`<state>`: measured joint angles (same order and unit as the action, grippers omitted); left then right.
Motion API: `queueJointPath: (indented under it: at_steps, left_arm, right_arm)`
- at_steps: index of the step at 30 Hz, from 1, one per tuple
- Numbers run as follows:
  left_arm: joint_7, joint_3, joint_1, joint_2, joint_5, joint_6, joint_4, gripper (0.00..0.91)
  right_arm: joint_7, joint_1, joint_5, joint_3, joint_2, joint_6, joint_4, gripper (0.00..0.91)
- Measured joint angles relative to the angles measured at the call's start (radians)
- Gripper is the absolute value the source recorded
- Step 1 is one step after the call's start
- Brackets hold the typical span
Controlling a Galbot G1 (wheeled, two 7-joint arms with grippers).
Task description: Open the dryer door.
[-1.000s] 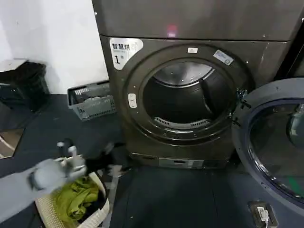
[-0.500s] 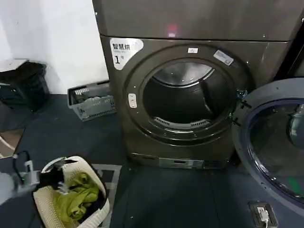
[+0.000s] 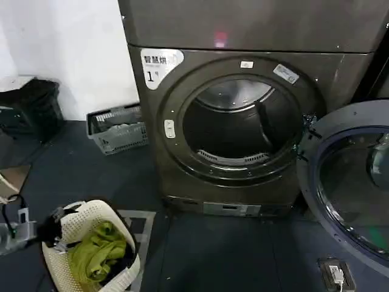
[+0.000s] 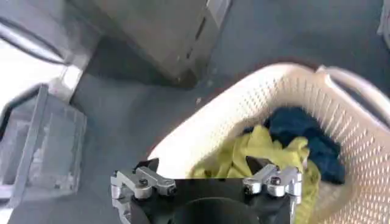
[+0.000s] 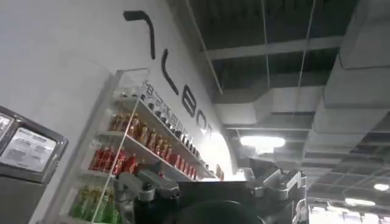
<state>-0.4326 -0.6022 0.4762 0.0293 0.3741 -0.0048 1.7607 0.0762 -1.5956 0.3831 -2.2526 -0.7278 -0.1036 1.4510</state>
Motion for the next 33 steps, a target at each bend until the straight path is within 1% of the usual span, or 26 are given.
queueJointPath:
  at_steps: [4, 7, 9, 18, 24, 33]
  left_arm:
    - [-0.020, 0.001, 0.000, 0.003, -0.049, 0.020, -0.015, 0.907]
    - [-0.002, 0.004, 0.000, 0.004, -0.051, 0.061, -0.006, 0.907]
    - [-0.010, 0.006, 0.001, 0.009, -0.052, 0.084, -0.003, 0.907]
    - [-0.047, 0.007, 0.007, 0.029, -0.069, 0.082, -0.009, 0.907]
    - [-0.095, 0.024, 0.022, 0.027, -0.109, 0.059, -0.021, 0.907]
    - [-0.096, 0.029, 0.028, 0.010, -0.130, 0.060, -0.039, 0.907]
  right_arm:
    - [0.001, -0.002, 0.000, -0.004, -0.007, 0.004, -0.002, 0.907]
    - [0.002, -0.001, 0.000, -0.001, -0.013, 0.005, 0.003, 0.907]
    - [0.002, -0.002, 0.000, -0.001, -0.014, 0.005, 0.003, 0.907]
    - [0.005, -0.006, 0.000, -0.005, -0.011, 0.010, -0.006, 0.907]
    - [0.006, -0.005, 0.000, -0.004, -0.007, 0.010, -0.007, 0.907]
    - [0.007, -0.004, 0.000, -0.003, -0.010, 0.010, -0.007, 0.907]
